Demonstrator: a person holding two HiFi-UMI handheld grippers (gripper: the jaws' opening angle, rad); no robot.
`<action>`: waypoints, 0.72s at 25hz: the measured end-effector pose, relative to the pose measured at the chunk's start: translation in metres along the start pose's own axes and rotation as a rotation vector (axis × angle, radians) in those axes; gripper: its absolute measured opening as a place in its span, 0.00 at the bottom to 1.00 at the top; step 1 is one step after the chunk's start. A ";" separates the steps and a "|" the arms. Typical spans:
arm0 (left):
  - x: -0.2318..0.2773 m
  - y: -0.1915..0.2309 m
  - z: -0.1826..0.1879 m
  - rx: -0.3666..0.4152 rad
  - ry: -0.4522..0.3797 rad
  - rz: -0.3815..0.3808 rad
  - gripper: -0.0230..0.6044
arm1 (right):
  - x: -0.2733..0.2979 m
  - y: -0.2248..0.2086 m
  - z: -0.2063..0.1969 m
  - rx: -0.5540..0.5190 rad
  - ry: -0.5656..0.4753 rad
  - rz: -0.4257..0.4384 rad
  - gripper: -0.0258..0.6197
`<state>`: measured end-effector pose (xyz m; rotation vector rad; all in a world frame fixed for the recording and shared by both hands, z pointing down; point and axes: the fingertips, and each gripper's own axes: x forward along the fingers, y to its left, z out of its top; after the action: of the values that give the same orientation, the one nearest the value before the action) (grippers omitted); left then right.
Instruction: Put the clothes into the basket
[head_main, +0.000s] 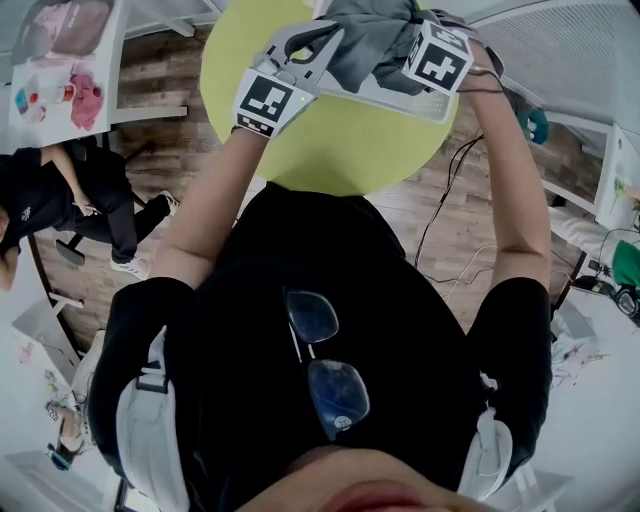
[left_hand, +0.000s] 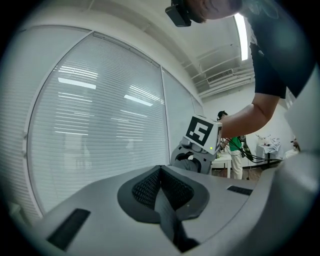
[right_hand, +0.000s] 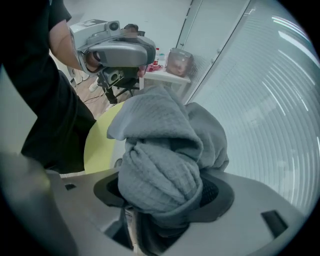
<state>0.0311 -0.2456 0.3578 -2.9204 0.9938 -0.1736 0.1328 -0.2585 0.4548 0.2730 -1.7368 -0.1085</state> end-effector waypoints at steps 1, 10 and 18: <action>0.002 0.001 -0.008 -0.004 0.010 0.006 0.05 | 0.012 0.003 -0.002 0.001 -0.002 0.017 0.56; 0.021 0.001 -0.066 -0.039 0.085 0.049 0.05 | 0.110 0.025 -0.016 0.104 -0.053 0.134 0.57; 0.040 0.003 -0.096 -0.081 0.135 0.062 0.05 | 0.170 0.039 -0.036 0.086 -0.002 0.189 0.57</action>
<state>0.0494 -0.2735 0.4563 -2.9791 1.1348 -0.3391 0.1359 -0.2594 0.6330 0.1703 -1.7630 0.1032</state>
